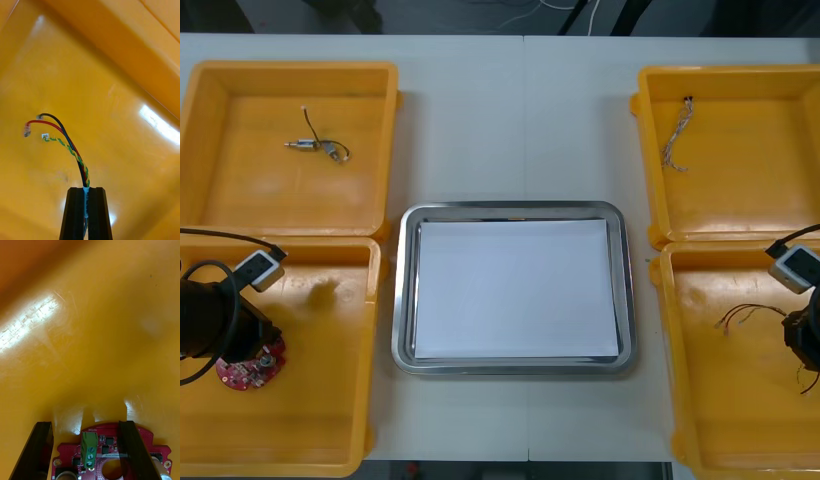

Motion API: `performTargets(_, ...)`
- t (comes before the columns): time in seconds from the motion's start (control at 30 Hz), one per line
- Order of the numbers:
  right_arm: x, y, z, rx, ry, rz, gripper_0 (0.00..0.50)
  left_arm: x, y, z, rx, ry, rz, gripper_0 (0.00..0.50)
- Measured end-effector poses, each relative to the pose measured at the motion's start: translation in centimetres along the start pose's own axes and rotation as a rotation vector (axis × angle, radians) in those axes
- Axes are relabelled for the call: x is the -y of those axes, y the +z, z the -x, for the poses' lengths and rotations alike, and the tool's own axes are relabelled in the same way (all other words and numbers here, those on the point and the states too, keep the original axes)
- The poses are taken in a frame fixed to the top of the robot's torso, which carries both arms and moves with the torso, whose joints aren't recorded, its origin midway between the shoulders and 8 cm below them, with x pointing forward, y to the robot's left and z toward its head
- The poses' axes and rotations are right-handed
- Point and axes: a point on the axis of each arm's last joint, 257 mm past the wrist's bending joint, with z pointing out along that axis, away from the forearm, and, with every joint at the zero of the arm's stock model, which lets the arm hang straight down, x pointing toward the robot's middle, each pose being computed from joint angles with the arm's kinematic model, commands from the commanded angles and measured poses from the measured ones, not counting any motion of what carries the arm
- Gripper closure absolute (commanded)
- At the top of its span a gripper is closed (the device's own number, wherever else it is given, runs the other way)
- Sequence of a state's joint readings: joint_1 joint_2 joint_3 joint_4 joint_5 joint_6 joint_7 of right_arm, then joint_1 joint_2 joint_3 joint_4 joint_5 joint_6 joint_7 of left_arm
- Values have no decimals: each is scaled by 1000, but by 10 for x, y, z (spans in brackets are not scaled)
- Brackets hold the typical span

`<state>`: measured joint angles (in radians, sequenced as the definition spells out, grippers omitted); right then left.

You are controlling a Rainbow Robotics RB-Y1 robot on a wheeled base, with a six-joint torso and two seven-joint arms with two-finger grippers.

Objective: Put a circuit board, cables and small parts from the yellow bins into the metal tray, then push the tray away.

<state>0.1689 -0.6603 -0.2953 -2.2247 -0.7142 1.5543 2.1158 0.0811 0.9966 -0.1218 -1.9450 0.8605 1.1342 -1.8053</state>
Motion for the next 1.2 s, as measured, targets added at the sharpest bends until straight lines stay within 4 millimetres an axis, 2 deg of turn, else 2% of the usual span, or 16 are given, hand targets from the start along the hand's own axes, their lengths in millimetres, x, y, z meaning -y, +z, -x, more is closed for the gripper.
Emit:
performTargets(0.2,3,-32,-6,-43,-25,36,500,-2,-4,3,7,-10,-1,0)
performTargets(0.33,13,-52,-5,-44,-9,48,500,-4,-7,2,7,-14,3,0)
performTargets(0.53,29,-70,2,-55,1,24,500,-4,-8,-2,4,-19,3,0)
performTargets(0.83,36,-89,45,22,-90,23,500,-4,-8,-5,-1,-18,4,0)
performTargets(1.0,27,-97,72,46,-175,51,500,-4,-8,-5,-2,-14,7,0)
performTargets(1.2,16,-101,94,33,-276,71,500,-6,-8,-6,-4,18,14,0)
